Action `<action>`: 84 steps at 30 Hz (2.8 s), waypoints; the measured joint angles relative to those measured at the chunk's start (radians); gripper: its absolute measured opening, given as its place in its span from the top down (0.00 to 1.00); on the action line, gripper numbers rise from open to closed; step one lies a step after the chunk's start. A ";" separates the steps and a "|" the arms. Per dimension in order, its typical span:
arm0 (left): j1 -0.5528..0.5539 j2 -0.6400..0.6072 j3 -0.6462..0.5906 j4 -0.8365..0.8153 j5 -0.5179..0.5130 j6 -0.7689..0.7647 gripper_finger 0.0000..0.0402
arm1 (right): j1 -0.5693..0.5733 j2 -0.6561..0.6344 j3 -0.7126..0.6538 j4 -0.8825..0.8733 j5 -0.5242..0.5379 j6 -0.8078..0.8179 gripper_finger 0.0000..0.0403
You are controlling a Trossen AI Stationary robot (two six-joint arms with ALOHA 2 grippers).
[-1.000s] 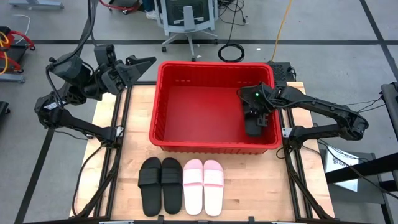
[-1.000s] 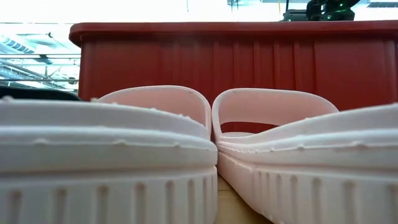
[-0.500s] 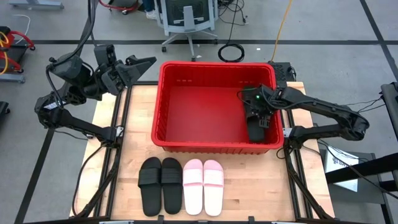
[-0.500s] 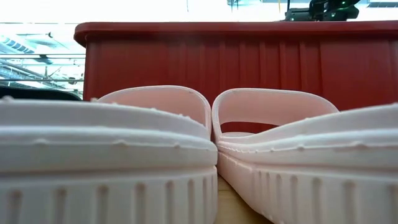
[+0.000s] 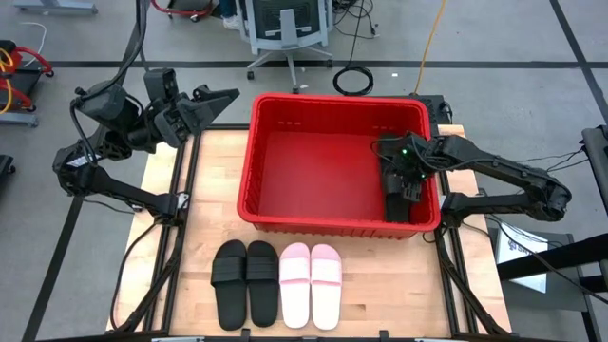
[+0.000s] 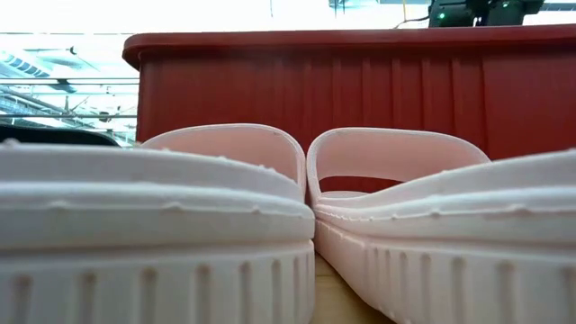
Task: Pick and place slides into bin
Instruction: Adjust the red bin, then put the pink slide into the red bin
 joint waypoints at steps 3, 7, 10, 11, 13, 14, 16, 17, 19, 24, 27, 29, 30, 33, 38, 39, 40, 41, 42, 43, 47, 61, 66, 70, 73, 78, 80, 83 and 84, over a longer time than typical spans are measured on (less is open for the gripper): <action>0.000 0.000 0.000 0.000 0.001 0.000 0.43 | 0.016 -0.019 0.000 0.006 -0.039 0.029 0.48; 0.000 0.000 0.000 0.000 0.001 0.000 0.43 | 0.038 -0.034 0.000 0.049 -0.066 0.084 0.49; 0.000 0.000 0.000 0.000 0.002 0.003 0.43 | 0.053 -0.042 0.000 0.115 -0.103 0.143 0.49; 0.000 0.000 0.000 0.000 0.002 0.011 0.43 | 0.058 -0.044 0.000 0.144 -0.117 0.167 0.49; 0.000 0.000 0.000 0.000 0.001 0.019 0.43 | 0.067 -0.050 0.000 0.210 -0.132 0.213 0.49; 0.000 -0.002 0.000 0.000 0.001 0.020 0.43 | 0.071 -0.055 0.000 0.247 -0.147 0.237 0.49; 0.000 -0.004 0.000 0.000 0.001 0.022 0.43 | 0.078 -0.065 0.000 0.332 -0.171 0.288 0.50; 0.000 -0.005 0.000 0.001 0.001 0.024 0.43 | 0.080 -0.070 0.000 0.378 -0.179 0.310 0.50; 0.000 -0.007 0.000 0.001 0.002 0.024 0.43 | 0.085 -0.087 0.000 0.446 -0.179 0.354 0.50; 0.000 -0.021 0.000 -0.002 0.020 0.024 0.43 | 0.083 -0.156 0.024 0.474 -0.165 0.394 0.50; 0.000 -0.030 0.000 -0.005 0.023 0.025 0.43 | 0.080 -0.203 0.078 0.393 -0.093 0.392 0.50; 0.000 -0.037 0.000 -0.012 0.023 0.027 0.43 | 0.080 -0.230 0.118 0.296 -0.013 0.391 0.50; 0.000 -0.038 0.000 -0.011 0.023 0.027 0.43 | 0.080 -0.243 0.136 0.246 0.031 0.393 0.50; 0.000 -0.044 0.000 -0.014 0.025 0.027 0.43 | 0.080 -0.276 0.172 0.141 0.137 0.426 0.50; 0.000 -0.046 0.000 -0.018 0.025 0.038 0.43 | 0.080 -0.316 0.187 0.038 0.226 0.489 0.50; 0.000 -0.045 0.000 -0.018 0.025 0.039 0.43 | 0.080 -0.319 0.188 -0.002 0.251 0.507 0.50; 0.000 -0.045 0.000 -0.020 0.025 0.039 0.43 | 0.080 -0.320 0.188 -0.056 0.279 0.530 0.50; 0.000 -0.045 0.000 -0.021 0.025 0.039 0.43 | 0.080 -0.320 0.188 -0.113 0.304 0.553 0.50; 0.000 -0.045 0.000 -0.022 0.025 0.039 0.43 | 0.080 -0.318 0.188 -0.158 0.323 0.570 0.51; 0.000 -0.045 0.000 -0.025 0.025 0.039 0.43 | 0.080 -0.317 0.188 -0.190 0.334 0.579 0.51; 0.000 -0.045 0.000 -0.033 0.025 0.045 0.43 | 0.080 -0.317 0.188 -0.232 0.389 0.618 0.53; 0.000 -0.045 0.000 -0.039 0.019 0.066 0.43 | 0.080 -0.262 0.164 -0.363 0.436 0.685 0.60; 0.000 -0.045 0.000 -0.039 0.018 0.070 0.43 | 0.079 -0.220 0.131 -0.366 0.411 0.672 0.60; 0.000 -0.045 0.000 -0.039 0.018 0.070 0.43 | 0.079 -0.208 0.111 -0.276 0.398 0.669 0.60; 0.000 -0.045 0.000 -0.045 0.018 0.070 0.43 | 0.080 -0.206 0.111 -0.177 0.383 0.668 0.60; 0.000 -0.044 0.000 -0.058 0.018 0.065 0.43 | 0.080 -0.195 0.111 -0.078 0.373 0.622 0.60; 0.000 -0.044 0.000 -0.059 0.019 0.058 0.43 | 0.080 -0.184 0.111 -0.102 0.374 0.625 0.60; 0.000 -0.044 0.000 -0.059 0.037 0.056 0.43 | 0.080 -0.175 0.111 -0.159 0.375 0.658 0.60; 0.000 -0.044 0.000 -0.059 0.043 0.055 0.43 | 0.080 -0.175 0.111 -0.183 0.377 0.673 0.61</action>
